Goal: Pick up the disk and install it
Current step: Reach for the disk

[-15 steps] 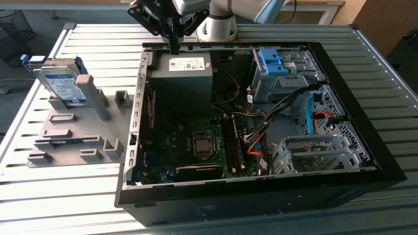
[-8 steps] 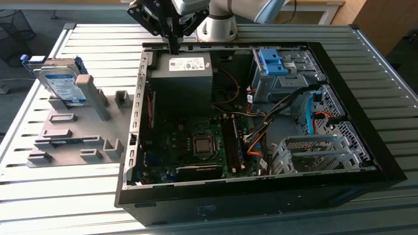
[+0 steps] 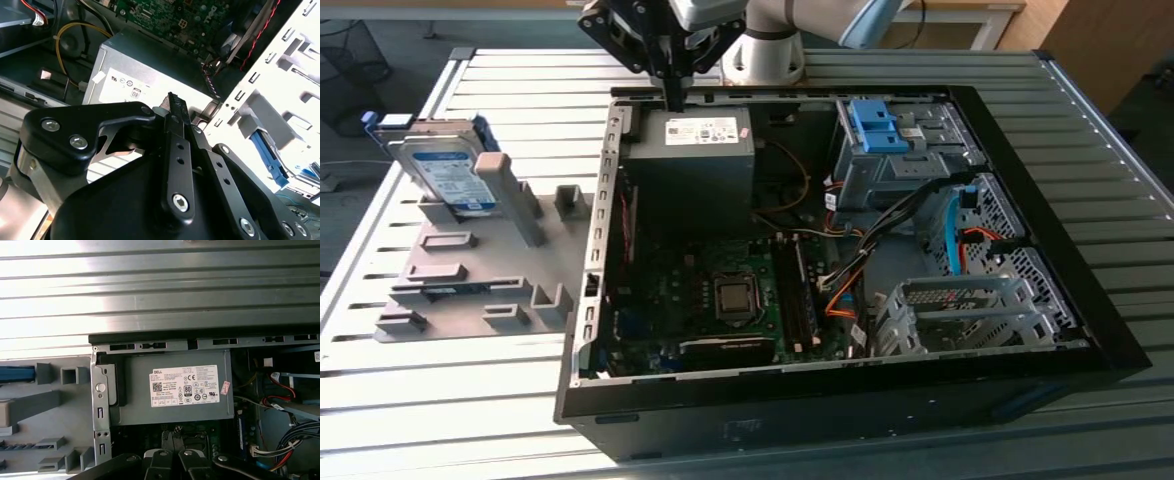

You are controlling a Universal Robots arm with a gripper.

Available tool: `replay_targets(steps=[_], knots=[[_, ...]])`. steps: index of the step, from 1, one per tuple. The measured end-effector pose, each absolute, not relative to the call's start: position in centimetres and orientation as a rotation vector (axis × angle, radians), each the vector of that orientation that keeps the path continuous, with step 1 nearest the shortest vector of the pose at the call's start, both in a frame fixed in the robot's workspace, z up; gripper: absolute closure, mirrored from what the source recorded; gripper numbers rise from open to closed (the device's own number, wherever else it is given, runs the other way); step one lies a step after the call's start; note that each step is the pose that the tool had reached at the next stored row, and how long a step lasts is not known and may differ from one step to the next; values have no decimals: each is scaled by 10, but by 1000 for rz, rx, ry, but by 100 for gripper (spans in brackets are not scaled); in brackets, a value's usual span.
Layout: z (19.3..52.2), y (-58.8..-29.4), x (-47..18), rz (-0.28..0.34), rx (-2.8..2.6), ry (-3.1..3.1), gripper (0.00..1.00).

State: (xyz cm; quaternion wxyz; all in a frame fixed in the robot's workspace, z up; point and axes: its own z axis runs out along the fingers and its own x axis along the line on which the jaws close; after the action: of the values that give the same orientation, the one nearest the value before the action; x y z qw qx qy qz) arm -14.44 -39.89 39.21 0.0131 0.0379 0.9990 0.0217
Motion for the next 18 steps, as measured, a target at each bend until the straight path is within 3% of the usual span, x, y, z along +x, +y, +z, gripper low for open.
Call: replay_targets(steps=[18], knots=[[392,-399,-148,68,118,3113,89]])
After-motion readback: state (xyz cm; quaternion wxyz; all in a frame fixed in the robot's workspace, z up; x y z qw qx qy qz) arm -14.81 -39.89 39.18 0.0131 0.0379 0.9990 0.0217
